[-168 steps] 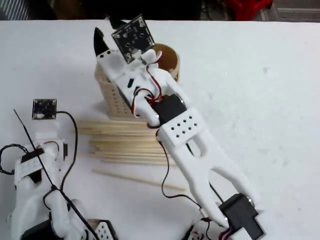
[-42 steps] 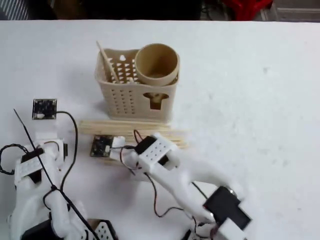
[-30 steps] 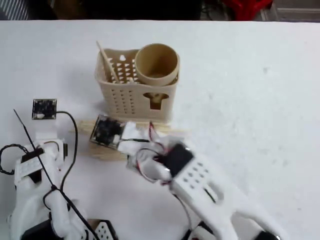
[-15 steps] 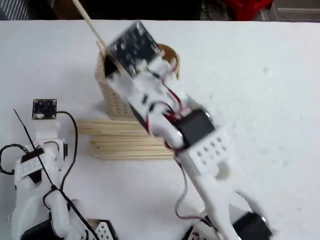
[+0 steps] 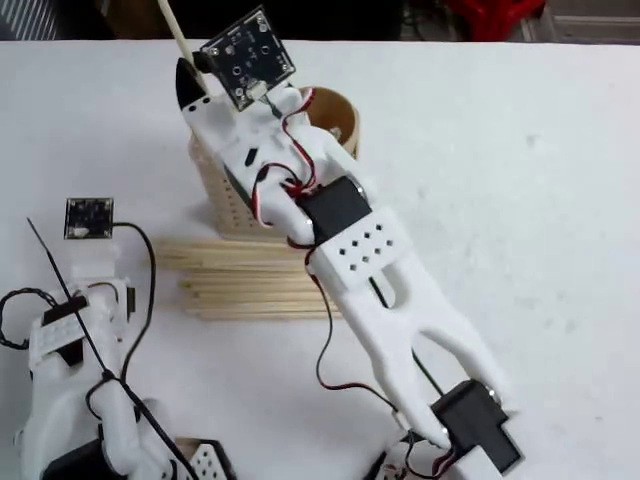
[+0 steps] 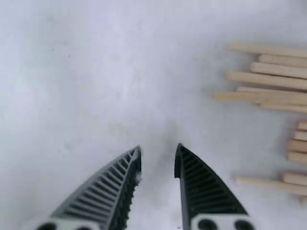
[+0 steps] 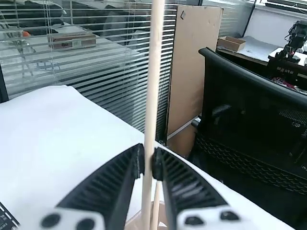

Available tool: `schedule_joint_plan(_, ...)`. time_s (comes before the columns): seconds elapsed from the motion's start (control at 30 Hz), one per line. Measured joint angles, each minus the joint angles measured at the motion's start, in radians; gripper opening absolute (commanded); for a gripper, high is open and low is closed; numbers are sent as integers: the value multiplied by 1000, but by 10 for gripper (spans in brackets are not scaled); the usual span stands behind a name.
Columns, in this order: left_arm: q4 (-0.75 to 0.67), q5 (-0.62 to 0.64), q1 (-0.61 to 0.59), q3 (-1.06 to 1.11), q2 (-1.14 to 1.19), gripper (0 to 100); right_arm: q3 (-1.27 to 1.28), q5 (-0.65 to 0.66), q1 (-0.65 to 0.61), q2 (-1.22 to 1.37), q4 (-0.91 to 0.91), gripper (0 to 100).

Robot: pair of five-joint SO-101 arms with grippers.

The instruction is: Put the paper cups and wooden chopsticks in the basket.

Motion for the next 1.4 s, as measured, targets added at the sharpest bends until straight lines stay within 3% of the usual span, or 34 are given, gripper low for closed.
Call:
schedule_joint_plan(0.33,0,0,0,0,0,129,315,0,0,-80,-279,18)
schedule_joint_plan(0.47,0,0,0,0,0,129,379,0,0,-92,-313,23)
schedule_joint_plan(0.7,0,0,0,0,0,129,390,0,0,-110,-269,187)
schedule_joint_plan(0.93,0,0,0,0,0,129,390,-2,0,-189,-52,187)
schedule_joint_plan(1.13,0,0,0,0,0,129,390,8,35,-381,273,79)
schedule_joint_plan(1.23,0,0,0,0,0,129,388,130,44,-470,489,81)
schedule_joint_plan(1.4,0,0,0,0,0,129,402,396,-58,-462,806,165)
